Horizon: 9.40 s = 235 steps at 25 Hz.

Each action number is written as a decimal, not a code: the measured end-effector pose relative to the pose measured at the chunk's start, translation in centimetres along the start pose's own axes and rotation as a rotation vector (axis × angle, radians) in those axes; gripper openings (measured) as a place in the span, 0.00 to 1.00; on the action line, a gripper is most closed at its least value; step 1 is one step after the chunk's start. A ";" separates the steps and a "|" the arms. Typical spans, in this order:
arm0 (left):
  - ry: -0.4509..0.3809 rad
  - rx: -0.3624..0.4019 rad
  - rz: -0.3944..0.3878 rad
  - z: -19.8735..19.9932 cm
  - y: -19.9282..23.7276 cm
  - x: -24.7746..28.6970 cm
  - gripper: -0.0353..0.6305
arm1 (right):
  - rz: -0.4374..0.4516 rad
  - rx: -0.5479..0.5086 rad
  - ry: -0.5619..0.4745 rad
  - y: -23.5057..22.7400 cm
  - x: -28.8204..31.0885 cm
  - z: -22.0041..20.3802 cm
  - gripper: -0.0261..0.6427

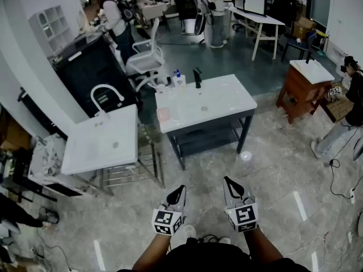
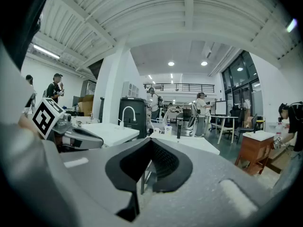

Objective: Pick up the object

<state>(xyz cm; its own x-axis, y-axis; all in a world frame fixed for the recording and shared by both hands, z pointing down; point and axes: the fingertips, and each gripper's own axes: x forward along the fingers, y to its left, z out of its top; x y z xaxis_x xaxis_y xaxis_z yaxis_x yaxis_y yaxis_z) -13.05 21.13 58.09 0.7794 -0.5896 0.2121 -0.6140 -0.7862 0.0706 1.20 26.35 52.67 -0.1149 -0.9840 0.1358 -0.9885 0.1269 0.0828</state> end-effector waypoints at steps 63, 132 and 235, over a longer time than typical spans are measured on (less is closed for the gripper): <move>0.013 0.061 0.078 6.8 12.8 22.1 0.08 | 0.108 -0.029 -0.002 -12.4 24.2 2.1 0.04; -0.045 -0.082 0.288 11.0 36.3 33.9 0.08 | 0.229 -0.051 0.049 -15.3 51.8 5.9 0.04; 0.029 -0.082 0.548 18.7 41.8 37.6 0.74 | 0.445 0.005 -0.062 -17.0 58.7 11.3 0.04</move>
<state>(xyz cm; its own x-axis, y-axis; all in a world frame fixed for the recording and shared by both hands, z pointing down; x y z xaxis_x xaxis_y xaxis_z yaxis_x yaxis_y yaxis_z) -7.05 -37.33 50.77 0.3401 -0.9020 0.2661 -0.9373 -0.3482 0.0177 10.14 -34.94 48.08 -0.5346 -0.8394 0.0978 -0.8419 0.5391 0.0252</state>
